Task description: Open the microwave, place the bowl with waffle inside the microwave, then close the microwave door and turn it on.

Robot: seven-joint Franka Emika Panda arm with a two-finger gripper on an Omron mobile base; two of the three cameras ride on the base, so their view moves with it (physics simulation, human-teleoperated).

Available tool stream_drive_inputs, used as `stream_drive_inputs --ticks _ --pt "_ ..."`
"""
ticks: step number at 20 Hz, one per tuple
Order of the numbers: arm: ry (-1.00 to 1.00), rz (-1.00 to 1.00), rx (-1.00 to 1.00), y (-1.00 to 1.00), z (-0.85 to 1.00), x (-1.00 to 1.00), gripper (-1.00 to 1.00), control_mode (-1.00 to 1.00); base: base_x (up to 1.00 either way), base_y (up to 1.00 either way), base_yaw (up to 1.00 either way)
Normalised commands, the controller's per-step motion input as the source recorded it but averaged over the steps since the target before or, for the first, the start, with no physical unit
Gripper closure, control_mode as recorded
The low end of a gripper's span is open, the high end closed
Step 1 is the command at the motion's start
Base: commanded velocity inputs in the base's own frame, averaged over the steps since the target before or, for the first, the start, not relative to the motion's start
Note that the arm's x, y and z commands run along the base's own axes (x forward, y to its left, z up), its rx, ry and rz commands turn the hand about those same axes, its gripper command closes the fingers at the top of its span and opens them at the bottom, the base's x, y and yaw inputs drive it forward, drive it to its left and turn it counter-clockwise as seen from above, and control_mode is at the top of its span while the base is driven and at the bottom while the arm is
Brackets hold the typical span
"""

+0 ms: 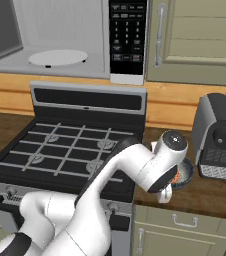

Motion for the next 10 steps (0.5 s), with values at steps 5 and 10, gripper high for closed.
stream_drive_inputs --ticks 5,10 --pt "0.09 0.00 0.00 -0.15 -0.39 0.46 -1.00 -1.00 0.00 0.00 0.00" --pt "0.05 0.00 0.00 -0.27 -0.36 0.33 -1.00 -1.00 0.00 0.00 0.00"
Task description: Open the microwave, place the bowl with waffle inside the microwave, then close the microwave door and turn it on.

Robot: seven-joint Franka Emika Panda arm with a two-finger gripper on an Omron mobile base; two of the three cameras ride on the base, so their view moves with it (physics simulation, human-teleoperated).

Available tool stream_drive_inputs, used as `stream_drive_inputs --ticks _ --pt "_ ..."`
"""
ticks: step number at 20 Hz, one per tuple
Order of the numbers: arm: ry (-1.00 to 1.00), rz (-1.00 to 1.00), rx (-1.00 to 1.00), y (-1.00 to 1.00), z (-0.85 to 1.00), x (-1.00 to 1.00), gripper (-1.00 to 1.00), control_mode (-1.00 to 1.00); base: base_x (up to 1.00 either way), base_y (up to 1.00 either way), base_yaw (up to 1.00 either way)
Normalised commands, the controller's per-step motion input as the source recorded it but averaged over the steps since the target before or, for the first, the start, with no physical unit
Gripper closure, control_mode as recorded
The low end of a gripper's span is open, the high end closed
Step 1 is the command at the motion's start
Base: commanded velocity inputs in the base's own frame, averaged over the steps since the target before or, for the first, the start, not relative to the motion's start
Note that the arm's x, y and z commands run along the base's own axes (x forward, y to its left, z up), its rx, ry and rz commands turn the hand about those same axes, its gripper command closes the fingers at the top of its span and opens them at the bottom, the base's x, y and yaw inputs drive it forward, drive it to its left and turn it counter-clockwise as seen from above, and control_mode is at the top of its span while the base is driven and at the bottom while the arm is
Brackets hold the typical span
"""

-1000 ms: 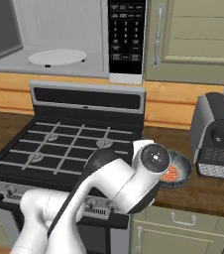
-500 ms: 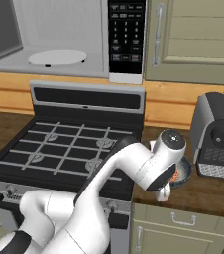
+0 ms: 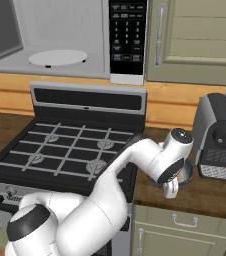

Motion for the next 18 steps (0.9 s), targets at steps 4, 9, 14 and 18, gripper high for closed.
stream_drive_inputs --ticks 4,9,14,18 --pt "0.03 0.00 0.00 -0.33 -0.36 0.21 -1.00 -1.00 0.00 0.00 0.00" --pt "0.00 0.00 0.00 -0.21 -0.37 0.31 -1.00 -1.00 0.00 0.00 0.00" --pt "0.00 0.00 0.00 -0.17 -0.35 0.39 -1.00 -1.00 0.00 0.00 0.00" --pt "0.02 0.00 0.00 -0.21 -0.28 0.40 -1.00 -1.00 0.00 0.00 0.00"
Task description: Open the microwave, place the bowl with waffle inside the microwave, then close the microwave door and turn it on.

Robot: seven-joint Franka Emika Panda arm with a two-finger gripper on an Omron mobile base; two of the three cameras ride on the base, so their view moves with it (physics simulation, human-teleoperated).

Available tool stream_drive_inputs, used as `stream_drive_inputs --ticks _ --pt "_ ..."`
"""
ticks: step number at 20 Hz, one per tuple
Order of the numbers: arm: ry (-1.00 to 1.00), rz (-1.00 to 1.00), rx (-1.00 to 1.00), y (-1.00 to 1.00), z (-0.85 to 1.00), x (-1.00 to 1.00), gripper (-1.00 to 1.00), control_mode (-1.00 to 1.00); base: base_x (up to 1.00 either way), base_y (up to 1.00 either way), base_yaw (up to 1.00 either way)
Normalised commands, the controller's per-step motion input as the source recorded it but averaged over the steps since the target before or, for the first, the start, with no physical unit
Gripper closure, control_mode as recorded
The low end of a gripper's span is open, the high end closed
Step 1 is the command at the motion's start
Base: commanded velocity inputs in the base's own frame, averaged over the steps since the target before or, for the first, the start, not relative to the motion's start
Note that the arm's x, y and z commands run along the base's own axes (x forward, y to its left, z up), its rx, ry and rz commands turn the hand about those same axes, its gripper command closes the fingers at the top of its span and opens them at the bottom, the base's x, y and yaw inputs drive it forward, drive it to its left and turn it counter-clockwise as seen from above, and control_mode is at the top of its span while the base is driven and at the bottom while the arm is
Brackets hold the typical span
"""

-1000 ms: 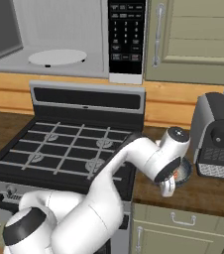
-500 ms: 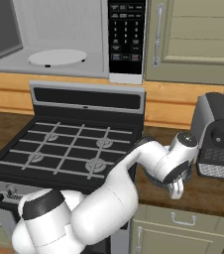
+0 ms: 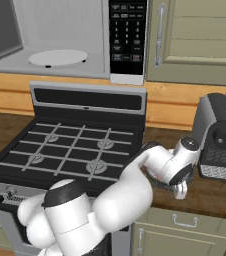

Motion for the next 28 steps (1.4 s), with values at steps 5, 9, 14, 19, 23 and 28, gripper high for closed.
stream_drive_inputs --ticks 5,9,14,19,23,28 --pt "0.01 0.00 0.00 -0.17 -0.27 0.19 -1.00 -1.00 0.00 0.00 0.00" --pt "0.00 -0.03 0.00 0.00 -0.31 0.00 -1.00 -1.00 0.00 0.00 0.00" --pt "0.00 -0.05 -0.02 0.01 -0.30 0.00 -1.00 -1.00 0.00 0.00 0.00" --pt "0.01 -0.10 -0.08 0.27 -0.24 0.00 1.00 -1.00 0.00 0.00 0.00" --pt "0.04 -0.11 -0.14 0.34 -0.43 0.00 1.00 -1.00 0.00 0.00 0.00" --pt "0.01 -0.10 -0.11 0.27 -0.40 0.00 1.00 -1.00 0.00 0.00 0.00"
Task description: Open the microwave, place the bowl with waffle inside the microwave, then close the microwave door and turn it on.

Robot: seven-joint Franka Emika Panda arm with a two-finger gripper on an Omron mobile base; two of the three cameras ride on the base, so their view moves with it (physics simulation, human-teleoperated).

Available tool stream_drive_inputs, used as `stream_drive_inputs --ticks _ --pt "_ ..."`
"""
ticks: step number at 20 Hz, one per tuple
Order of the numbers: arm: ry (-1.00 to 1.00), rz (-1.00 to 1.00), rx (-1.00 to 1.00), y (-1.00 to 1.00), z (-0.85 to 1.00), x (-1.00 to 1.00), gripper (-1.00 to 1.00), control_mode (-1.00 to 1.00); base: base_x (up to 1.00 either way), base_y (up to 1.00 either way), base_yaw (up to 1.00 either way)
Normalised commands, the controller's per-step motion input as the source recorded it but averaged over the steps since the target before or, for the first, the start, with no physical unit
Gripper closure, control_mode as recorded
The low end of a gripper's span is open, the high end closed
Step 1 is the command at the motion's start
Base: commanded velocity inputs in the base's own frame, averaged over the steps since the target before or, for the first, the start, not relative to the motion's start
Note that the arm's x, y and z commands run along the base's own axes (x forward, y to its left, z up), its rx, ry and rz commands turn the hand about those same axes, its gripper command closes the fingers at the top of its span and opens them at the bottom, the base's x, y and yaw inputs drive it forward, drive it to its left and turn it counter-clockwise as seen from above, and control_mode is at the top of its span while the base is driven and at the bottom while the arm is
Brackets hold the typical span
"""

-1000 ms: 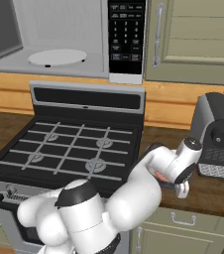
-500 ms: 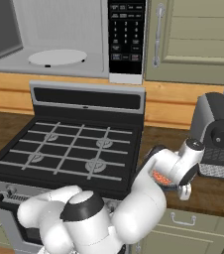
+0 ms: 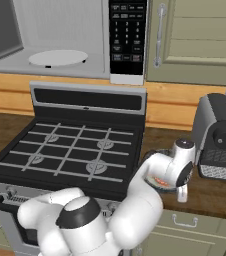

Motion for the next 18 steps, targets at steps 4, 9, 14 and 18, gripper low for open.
stream_drive_inputs --ticks 4,9,14,18 --pt "0.00 -0.08 0.01 0.12 -0.07 0.00 1.00 -1.00 0.00 0.00 0.00" --pt "-0.01 -0.14 0.04 0.18 0.03 0.00 1.00 -1.00 0.00 0.00 0.00" --pt "-0.02 -0.12 0.00 0.58 0.01 0.00 1.00 -1.00 0.00 0.00 0.00" --pt "-0.03 -0.16 -0.06 0.70 0.28 0.00 1.00 -1.00 0.00 0.00 0.00"
